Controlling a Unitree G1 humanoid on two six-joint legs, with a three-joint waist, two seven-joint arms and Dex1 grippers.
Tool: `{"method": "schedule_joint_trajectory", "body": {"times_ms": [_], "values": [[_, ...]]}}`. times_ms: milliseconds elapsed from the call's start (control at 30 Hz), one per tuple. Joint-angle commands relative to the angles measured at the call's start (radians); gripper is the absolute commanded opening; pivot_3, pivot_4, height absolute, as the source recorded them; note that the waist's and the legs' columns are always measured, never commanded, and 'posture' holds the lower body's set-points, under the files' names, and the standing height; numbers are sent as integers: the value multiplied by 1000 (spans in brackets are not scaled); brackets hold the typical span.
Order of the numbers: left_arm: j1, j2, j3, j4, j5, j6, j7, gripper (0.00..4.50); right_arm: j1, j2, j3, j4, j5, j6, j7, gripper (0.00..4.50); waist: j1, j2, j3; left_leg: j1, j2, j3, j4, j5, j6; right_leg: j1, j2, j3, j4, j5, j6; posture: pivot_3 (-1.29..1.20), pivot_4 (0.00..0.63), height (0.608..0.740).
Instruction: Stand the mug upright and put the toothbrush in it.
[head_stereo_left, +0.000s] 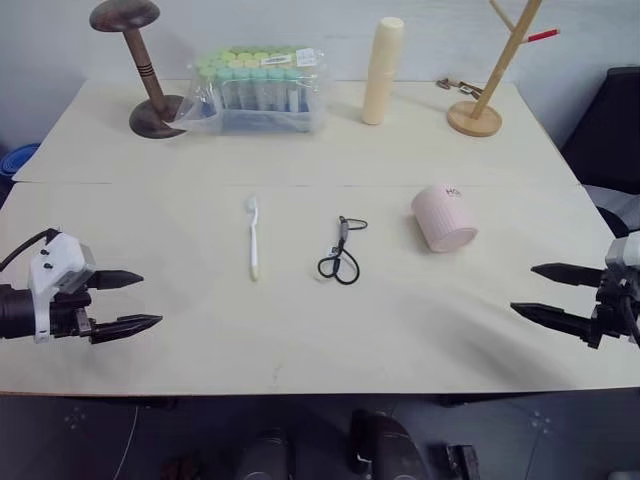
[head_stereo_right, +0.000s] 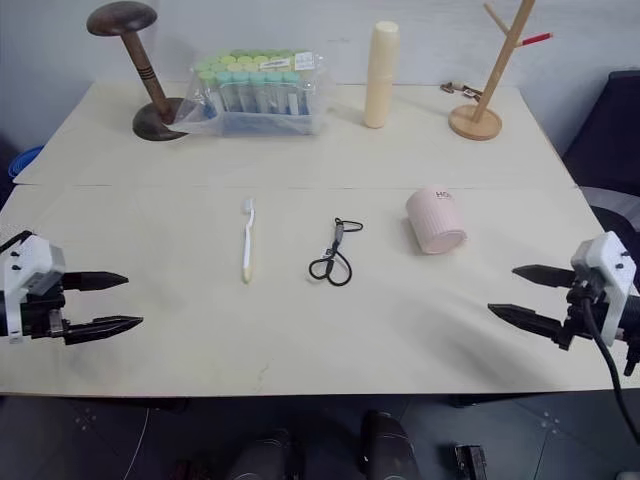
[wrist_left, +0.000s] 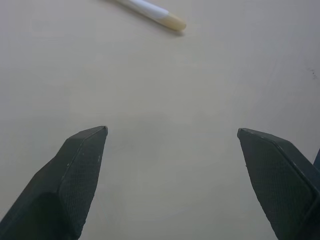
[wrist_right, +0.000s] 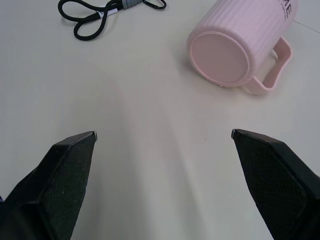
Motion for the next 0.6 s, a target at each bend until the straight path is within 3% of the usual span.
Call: {"method": "schedule_joint_trajectory", "body": {"times_ms": [33, 600], "values": [[11, -3, 21, -22, 4, -10, 4, 4364, -1, 4, -25, -29, 13, 6, -10, 4500, 0, 0, 0, 0, 0, 0, 0, 0, 0, 0, 0, 0, 0, 0, 0, 0, 150, 740], [-34, -45, 16, -13, -3, 16, 71, 4364, -15, 3, -24, -55, 26, 43, -64, 4500, 1, 0, 0, 0, 0, 2, 1, 0, 0, 0, 0, 0, 0, 0, 0, 0, 150, 740]]}}
